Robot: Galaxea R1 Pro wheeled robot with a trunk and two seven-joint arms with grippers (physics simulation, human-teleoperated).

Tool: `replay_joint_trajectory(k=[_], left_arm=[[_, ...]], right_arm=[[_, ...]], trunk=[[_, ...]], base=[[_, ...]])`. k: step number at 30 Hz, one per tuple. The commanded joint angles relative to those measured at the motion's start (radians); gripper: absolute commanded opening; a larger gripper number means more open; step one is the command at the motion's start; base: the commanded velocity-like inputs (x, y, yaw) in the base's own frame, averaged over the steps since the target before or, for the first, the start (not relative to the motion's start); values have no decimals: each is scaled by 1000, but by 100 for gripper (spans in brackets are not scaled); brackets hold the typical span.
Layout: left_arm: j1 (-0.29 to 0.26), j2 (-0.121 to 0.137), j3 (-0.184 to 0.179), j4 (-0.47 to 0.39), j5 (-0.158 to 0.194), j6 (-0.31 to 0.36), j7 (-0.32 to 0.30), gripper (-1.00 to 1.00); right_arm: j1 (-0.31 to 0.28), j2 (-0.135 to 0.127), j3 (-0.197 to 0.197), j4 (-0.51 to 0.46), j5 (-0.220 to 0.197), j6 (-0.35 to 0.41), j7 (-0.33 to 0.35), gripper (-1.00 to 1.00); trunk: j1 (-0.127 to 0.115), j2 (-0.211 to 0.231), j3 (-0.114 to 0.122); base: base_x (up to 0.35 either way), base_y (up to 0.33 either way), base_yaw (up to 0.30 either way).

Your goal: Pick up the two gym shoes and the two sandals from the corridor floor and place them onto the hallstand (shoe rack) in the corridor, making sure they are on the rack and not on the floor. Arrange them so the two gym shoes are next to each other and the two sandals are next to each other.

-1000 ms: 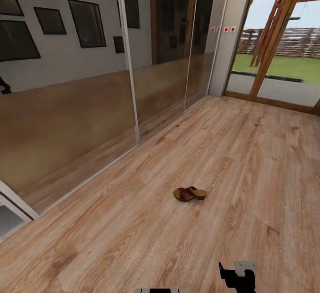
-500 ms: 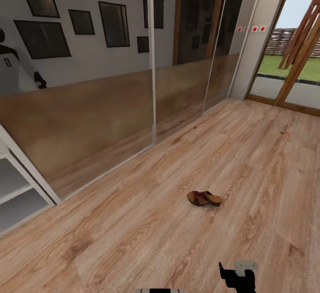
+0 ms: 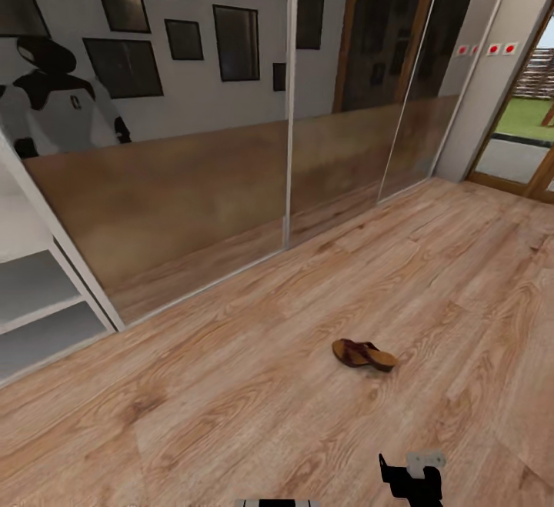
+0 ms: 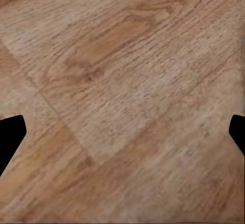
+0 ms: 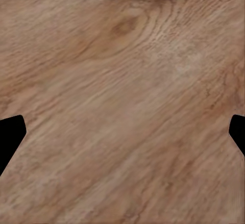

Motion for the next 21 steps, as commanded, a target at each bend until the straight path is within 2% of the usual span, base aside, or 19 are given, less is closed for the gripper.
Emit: replay_joint_trajectory(k=[1, 11, 21], left_arm=[[-1, -1, 8, 0, -2, -1, -10, 100], [-1, -1, 8, 0, -2, -1, -9, 100], [-1, -1, 8, 0, -2, 0, -8, 100]], right_arm=[[0, 0, -6, 0, 6, -2, -2, 100], [0, 0, -6, 0, 6, -2, -2, 100], [0, 0, -6, 0, 6, -2, -2, 100]], trunk=[[0, 0, -1], [0, 0, -1], [0, 0, -1]], base=[[0, -272, 280], [0, -273, 280], [102, -273, 280]])
